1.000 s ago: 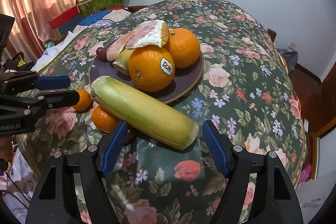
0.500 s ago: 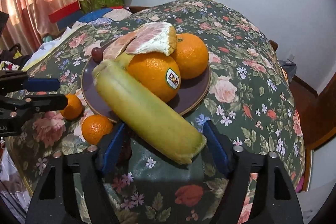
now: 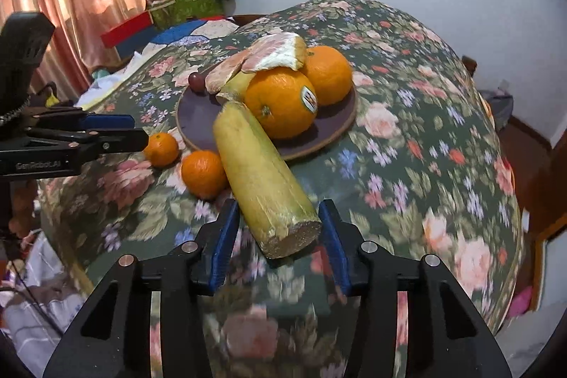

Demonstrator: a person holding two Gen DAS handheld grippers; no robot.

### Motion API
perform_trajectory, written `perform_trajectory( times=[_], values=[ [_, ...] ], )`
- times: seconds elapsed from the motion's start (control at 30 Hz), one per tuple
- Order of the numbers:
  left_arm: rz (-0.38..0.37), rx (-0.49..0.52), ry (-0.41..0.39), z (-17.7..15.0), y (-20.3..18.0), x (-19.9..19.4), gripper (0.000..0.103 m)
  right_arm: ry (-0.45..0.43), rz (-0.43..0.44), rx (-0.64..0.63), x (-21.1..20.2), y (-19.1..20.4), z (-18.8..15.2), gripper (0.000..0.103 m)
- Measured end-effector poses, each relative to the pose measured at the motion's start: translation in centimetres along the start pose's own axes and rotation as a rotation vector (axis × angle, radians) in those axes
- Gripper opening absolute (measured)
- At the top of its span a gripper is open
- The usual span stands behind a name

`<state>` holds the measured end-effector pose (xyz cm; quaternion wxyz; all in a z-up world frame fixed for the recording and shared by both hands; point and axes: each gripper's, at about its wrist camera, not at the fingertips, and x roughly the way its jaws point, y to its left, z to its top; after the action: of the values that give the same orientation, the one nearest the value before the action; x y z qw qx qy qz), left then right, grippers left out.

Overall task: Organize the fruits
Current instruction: 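Grasp the pale corn cob with the right tool while the left tool grasps a mandarin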

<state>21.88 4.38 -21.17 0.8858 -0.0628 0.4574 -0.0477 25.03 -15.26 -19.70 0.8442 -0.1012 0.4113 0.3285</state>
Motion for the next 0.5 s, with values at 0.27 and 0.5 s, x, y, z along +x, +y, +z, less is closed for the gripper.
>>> perform_trajectory(
  times=[0.27, 0.5],
  values=[
    [-0.039, 0.038, 0.003, -0.2, -2.0, -0.3, 0.045, 0.07, -0.022, 0.082, -0.5, -2.2, -2.4, 0.042],
    [-0.066, 0.057, 0.017, 0.2, -3.7, 0.8, 0.045, 0.046, 0.009, 0.077, -0.2, -2.6, -1.1, 0.042]
  ],
)
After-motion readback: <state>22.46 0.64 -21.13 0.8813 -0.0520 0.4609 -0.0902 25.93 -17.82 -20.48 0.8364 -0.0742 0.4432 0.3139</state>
